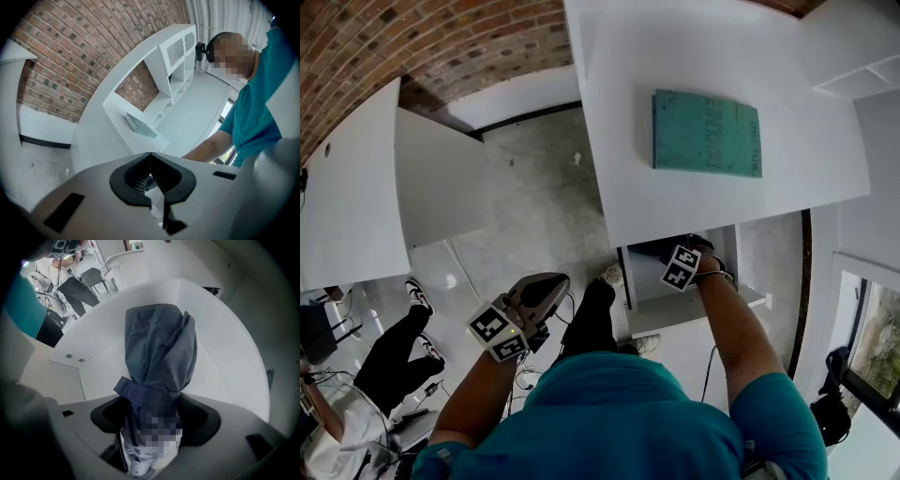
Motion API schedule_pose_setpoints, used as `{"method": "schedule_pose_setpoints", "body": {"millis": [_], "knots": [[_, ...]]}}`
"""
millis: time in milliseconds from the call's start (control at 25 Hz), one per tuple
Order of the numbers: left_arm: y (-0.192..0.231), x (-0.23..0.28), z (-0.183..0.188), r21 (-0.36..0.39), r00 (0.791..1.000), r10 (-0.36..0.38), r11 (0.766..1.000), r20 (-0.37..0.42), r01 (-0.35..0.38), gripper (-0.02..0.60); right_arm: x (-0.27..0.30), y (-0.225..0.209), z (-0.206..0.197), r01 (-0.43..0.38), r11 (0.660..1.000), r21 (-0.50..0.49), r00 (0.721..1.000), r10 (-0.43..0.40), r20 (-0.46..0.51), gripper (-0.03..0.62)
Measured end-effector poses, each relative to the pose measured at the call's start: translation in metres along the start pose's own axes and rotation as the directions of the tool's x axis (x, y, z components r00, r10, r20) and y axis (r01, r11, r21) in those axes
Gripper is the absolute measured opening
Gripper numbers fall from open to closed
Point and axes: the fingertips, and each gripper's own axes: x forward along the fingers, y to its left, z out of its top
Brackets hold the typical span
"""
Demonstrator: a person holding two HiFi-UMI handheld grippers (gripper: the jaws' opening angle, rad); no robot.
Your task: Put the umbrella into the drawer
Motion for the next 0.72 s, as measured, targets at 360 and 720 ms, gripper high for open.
{"method": "schedule_pose_setpoints", "body": {"millis": [360, 720], "knots": [[-0.024, 0.008, 0.011, 0.038, 0.999, -0.046, 0.998, 0.008, 0.046, 0.015, -0.032, 0.003, -0.003, 0.071, 0.997, -0.02, 0.997, -0.07, 0.036, 0.288], [-0.075, 0.03, 0.03, 0.103, 0.993, -0.115, 0.988, 0.006, 0.114, 0.015, -0.099, 0.013, -0.009, 0.073, 0.994, 0.085, 0.985, -0.085, 0.153, 0.288]]}}
